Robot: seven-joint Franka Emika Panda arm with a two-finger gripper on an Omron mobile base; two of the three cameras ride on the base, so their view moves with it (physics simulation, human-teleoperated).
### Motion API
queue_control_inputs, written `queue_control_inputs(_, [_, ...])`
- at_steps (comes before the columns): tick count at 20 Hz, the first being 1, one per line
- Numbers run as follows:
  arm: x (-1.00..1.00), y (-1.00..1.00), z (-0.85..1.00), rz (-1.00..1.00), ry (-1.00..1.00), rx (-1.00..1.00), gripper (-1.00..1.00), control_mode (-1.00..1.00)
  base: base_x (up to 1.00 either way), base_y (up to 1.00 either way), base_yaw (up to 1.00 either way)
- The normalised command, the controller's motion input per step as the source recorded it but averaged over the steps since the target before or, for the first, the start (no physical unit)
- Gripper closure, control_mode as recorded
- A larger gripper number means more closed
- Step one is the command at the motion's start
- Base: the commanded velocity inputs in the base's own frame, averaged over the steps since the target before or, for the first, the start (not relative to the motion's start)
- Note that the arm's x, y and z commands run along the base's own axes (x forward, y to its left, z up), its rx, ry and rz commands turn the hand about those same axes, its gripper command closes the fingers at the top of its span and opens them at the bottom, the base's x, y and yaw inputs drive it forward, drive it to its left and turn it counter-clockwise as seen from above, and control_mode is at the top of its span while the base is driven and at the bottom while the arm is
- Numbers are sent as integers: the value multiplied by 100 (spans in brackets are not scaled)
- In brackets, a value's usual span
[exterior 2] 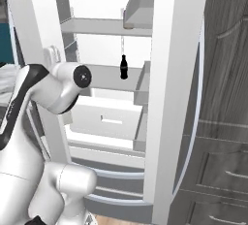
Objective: Open the fridge, grab two sodas, and place both sodas inside the bowl with ice on the dining counter.
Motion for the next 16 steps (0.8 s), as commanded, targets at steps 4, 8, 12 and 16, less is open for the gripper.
queue_control_inputs(4, [-65, 51, 0, 21, -4, 0, -100, -100, 0, 0, 0])
queue_control_inputs(8, [-57, 62, 0, 20, 0, 0, -100, -100, 0, 0, 0])
queue_control_inputs(12, [-27, 97, 0, 9, 0, -3, -100, -100, 0, 0, 0])
queue_control_inputs(16, [-12, 100, 0, 0, 0, -8, -100, -100, 0, 0, 0])
